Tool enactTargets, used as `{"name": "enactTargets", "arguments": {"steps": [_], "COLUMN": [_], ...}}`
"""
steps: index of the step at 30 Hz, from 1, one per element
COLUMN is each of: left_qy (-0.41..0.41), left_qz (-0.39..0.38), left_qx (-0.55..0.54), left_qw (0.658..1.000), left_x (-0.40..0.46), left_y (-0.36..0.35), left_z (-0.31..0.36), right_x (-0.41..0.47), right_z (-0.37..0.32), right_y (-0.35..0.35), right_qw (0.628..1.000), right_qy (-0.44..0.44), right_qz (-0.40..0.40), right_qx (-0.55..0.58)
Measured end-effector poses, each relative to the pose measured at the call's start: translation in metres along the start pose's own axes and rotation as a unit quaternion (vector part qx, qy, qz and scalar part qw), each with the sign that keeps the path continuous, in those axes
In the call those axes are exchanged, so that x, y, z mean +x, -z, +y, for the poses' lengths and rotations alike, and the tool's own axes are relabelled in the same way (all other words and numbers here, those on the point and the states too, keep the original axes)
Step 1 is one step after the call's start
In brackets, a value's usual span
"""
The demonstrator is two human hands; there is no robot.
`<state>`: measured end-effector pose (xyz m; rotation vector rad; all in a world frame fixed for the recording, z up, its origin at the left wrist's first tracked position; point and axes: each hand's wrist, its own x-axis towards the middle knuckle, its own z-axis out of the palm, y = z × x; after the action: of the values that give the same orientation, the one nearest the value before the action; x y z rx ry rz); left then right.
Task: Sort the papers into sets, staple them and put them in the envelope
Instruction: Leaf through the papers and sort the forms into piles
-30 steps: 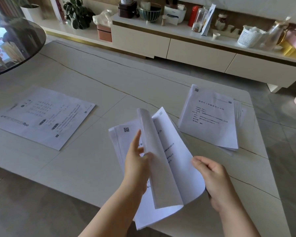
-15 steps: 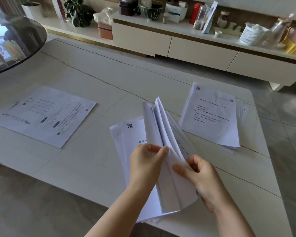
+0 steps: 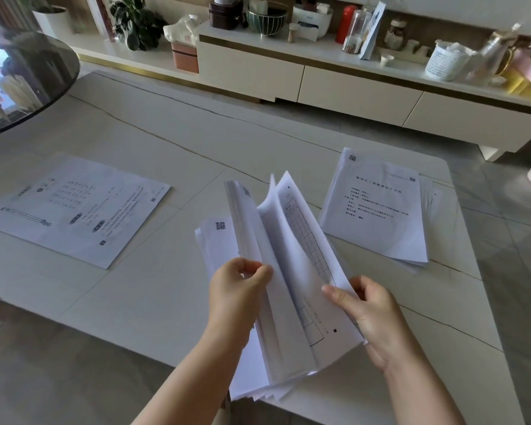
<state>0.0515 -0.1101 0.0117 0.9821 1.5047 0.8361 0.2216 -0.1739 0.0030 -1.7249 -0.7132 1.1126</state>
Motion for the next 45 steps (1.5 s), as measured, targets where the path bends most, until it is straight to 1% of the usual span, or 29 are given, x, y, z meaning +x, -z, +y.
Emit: {"name": "enactTargets", "arguments": {"steps": [2,4,8,11,14,17,19,21,23,26,29,31,33,35,36,38,40,45], "left_qy": [-0.001,-0.003,0.006,0.03,0.063,0.079,0.08,0.089,0.102,0.116,0.14,0.156,0.167,0.163,0.155,0.123,0.088,0.04], "left_qz": [0.003,0.002,-0.032,-0.068,-0.08,-0.088,-0.093,-0.108,-0.122,-0.116,-0.102,-0.099,-0.098,-0.097,-0.096,-0.098,-0.099,-0.079], "left_qx": [-0.005,-0.016,-0.027,-0.061,-0.067,-0.054,-0.048,-0.06,-0.081,-0.115,-0.144,-0.159,-0.177,-0.189,-0.185,-0.167,-0.158,-0.188], "left_qw": [1.0,1.0,0.999,0.995,0.993,0.991,0.991,0.988,0.984,0.98,0.974,0.97,0.965,0.963,0.966,0.973,0.978,0.978], "left_x": [0.0,0.0,-0.001,-0.005,-0.008,-0.006,-0.004,-0.002,-0.001,0.001,0.002,0.002,0.003,0.003,0.004,0.005,0.008,0.01], "left_y": [0.001,0.0,-0.009,-0.018,-0.025,-0.028,-0.029,-0.028,-0.027,-0.024,-0.021,-0.019,-0.018,-0.015,-0.013,-0.005,0.005,0.038], "left_z": [-0.001,-0.001,-0.003,-0.007,-0.016,-0.023,-0.026,-0.027,-0.026,-0.026,-0.027,-0.026,-0.024,-0.021,-0.02,-0.014,-0.006,0.018], "right_x": [-0.002,-0.003,0.0,0.007,0.014,0.025,0.03,0.031,0.03,0.031,0.028,0.025,0.021,0.015,0.012,0.01,0.013,0.038], "right_z": [-0.001,0.0,0.002,0.01,0.02,0.028,0.031,0.031,0.028,0.027,0.029,0.029,0.025,0.023,0.022,0.022,0.021,0.011], "right_y": [-0.002,-0.003,0.002,0.009,0.016,0.025,0.027,0.027,0.027,0.028,0.023,0.02,0.017,0.015,0.012,0.008,0.002,-0.026], "right_qw": [1.0,0.999,0.995,0.983,0.971,0.949,0.938,0.932,0.941,0.95,0.967,0.965,0.972,0.974,0.973,0.973,0.979,0.991], "right_qy": [0.01,0.019,0.048,0.062,0.053,0.058,0.038,-0.001,-0.031,-0.05,-0.077,-0.07,-0.05,-0.027,-0.015,0.016,0.041,0.082], "right_qz": [-0.014,-0.011,0.037,0.071,0.088,0.134,0.152,0.141,0.122,0.097,0.042,0.008,-0.033,-0.087,-0.099,-0.094,-0.074,0.006], "right_qx": [-0.024,-0.039,-0.079,-0.155,-0.217,-0.281,-0.309,-0.335,-0.313,-0.294,-0.24,-0.251,-0.228,-0.205,-0.206,-0.209,-0.185,-0.108]}}
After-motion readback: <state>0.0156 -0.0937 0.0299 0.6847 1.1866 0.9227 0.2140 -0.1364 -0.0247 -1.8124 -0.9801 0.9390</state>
